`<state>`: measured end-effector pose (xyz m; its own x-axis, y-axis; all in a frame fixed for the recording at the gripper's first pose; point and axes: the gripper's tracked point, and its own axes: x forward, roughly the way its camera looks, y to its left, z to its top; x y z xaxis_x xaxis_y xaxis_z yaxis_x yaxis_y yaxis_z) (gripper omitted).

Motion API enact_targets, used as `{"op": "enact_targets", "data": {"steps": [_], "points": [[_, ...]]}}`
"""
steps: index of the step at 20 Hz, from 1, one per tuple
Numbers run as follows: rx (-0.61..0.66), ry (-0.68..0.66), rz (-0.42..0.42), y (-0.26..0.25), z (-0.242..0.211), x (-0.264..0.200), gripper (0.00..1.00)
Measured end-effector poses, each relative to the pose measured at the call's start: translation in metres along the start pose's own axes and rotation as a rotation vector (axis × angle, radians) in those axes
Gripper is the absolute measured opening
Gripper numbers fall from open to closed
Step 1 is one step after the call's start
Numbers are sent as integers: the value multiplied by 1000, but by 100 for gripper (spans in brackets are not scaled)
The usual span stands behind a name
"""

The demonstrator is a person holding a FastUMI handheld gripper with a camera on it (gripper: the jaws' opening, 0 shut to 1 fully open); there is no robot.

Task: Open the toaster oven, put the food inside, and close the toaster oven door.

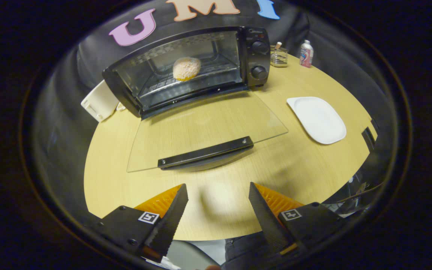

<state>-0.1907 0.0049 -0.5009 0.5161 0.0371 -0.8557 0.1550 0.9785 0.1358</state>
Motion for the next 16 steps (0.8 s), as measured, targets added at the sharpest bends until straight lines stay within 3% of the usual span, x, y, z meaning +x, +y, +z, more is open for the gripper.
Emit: {"op": "enact_targets", "data": {"steps": [7, 16], "points": [[-122, 20, -24, 2, -11, 18, 100], [-171, -17, -29, 7, 6, 30, 100]]}}
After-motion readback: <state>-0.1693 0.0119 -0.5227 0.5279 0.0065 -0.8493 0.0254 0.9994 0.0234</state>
